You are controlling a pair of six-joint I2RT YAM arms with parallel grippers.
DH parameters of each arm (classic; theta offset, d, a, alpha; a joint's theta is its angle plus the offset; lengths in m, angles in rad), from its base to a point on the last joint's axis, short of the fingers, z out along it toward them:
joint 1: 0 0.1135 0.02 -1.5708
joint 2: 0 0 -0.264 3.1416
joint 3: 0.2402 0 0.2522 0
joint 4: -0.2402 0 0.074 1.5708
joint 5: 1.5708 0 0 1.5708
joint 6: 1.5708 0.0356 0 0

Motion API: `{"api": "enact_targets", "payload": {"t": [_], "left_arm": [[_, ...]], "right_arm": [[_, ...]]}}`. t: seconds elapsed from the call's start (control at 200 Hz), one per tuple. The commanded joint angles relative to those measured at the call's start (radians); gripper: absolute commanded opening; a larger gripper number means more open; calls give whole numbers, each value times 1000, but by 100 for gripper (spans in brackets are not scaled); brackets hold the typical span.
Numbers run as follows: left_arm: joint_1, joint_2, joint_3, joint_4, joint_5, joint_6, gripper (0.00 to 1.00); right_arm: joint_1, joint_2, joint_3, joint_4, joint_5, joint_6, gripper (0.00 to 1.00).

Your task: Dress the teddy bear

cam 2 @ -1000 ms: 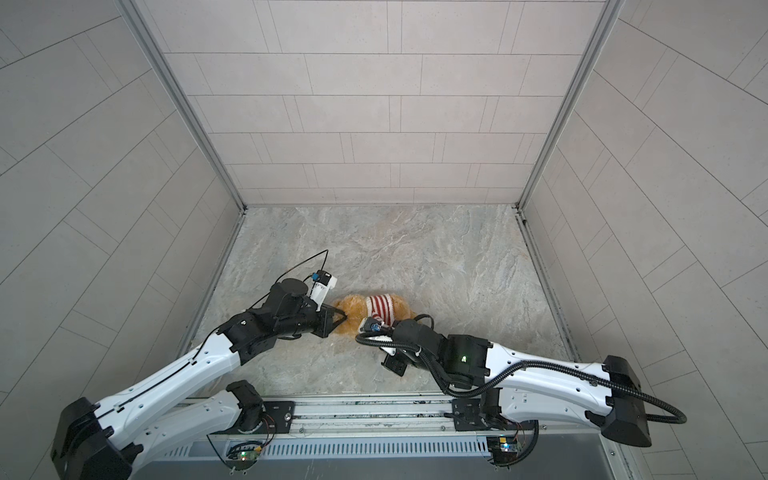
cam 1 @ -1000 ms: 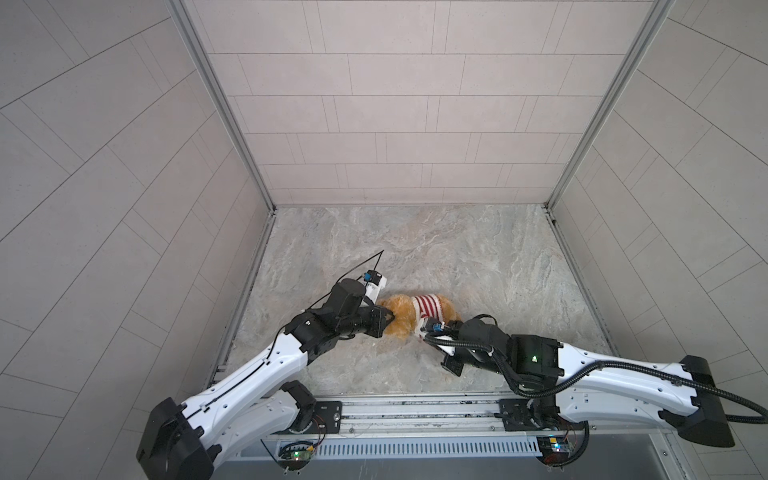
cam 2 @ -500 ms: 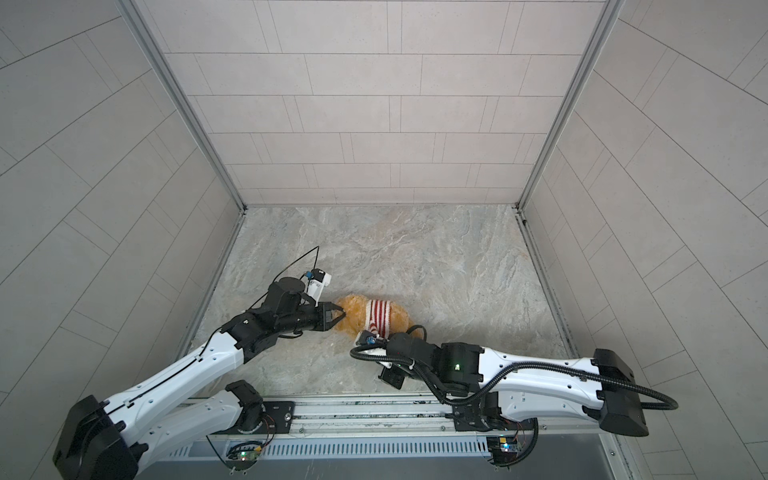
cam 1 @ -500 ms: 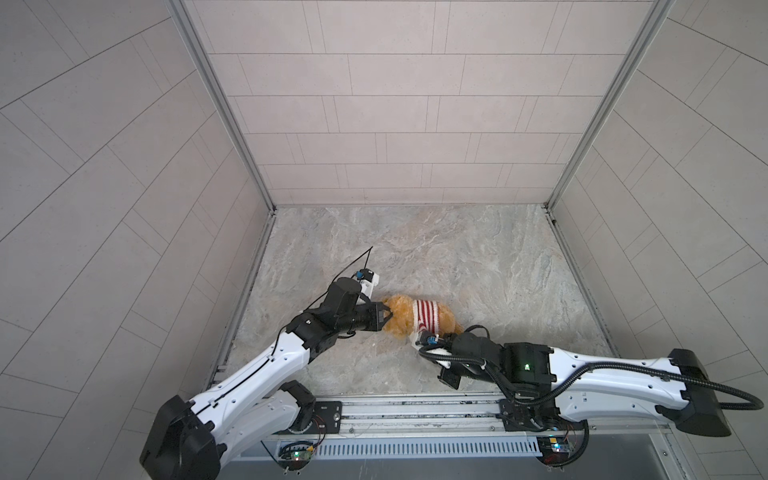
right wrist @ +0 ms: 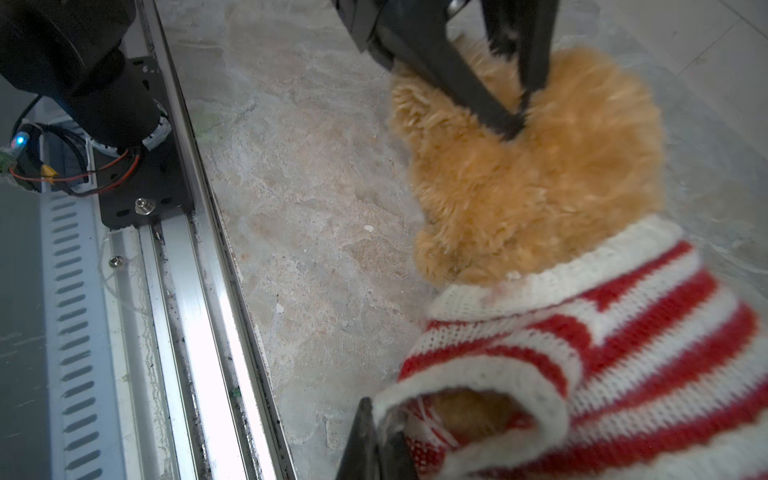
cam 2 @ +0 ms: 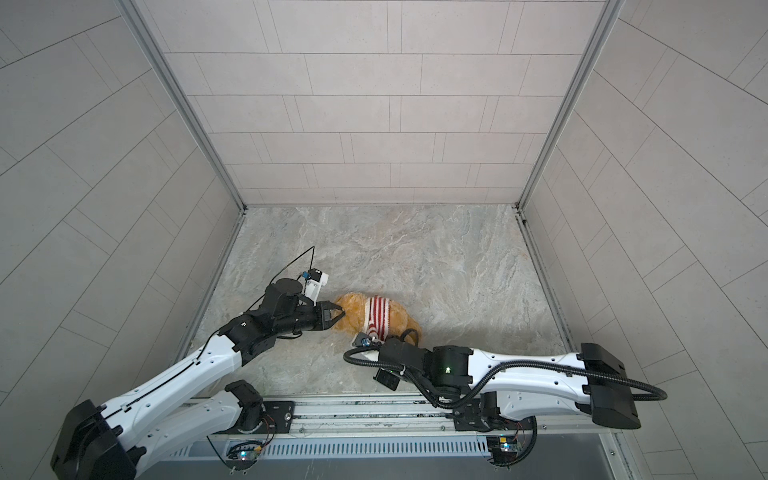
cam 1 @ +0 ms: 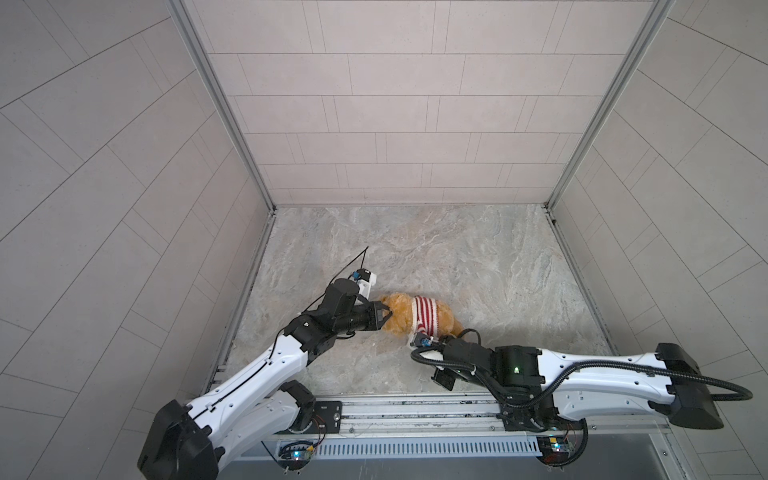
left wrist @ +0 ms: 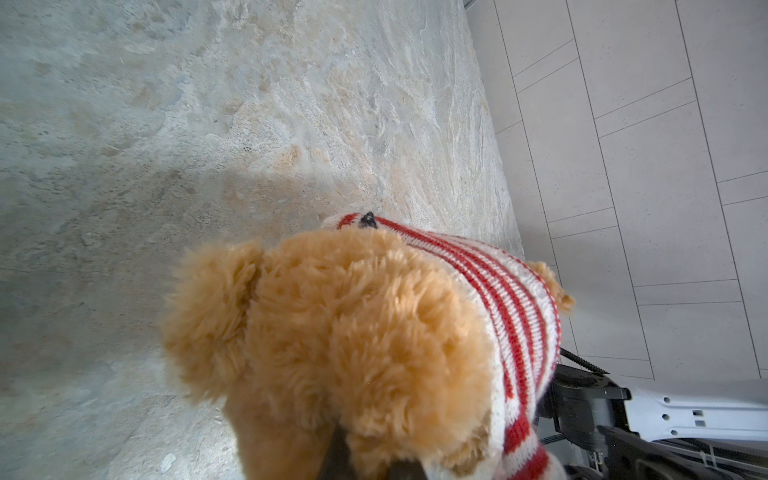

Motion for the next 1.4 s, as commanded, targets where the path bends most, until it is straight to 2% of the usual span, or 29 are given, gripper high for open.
{"api": "enact_targets", "payload": {"t": [0.0, 0.12, 0.255, 0.385, 0.526, 0.621, 0.856, 1.066, 1.327, 1.397], "left_arm": [[13, -15, 20, 47, 28, 45, 0], [-3, -1, 22, 28, 95, 87, 0], [-30, 16, 29, 19, 171, 109, 0], [-46, 31, -3, 67, 231, 70, 0], [-36, 40, -18, 73, 214, 60, 0], [7, 55, -26, 105, 179, 25, 0], [32, 139, 1, 197, 229, -26, 0], [32, 116, 6, 168, 226, -17, 0], [32, 114, 15, 171, 233, -15, 0], [32, 110, 16, 171, 235, -14, 0]], "right_arm": [[-14, -89, -19, -4, 105, 18, 4], [-57, -150, -17, -8, 145, 9, 10], [-90, -170, 17, -38, 158, -8, 27], [-97, -175, 50, -71, 184, -35, 39], [-113, -168, 60, -101, 181, -40, 47], [-123, -162, 54, -101, 160, -32, 53], [-145, -132, 36, -88, 130, -15, 71], [-207, -84, 4, -58, 106, -18, 76], [-268, -4, -14, -29, 97, -43, 72], [-273, 7, -17, -9, 95, -44, 68]]}}
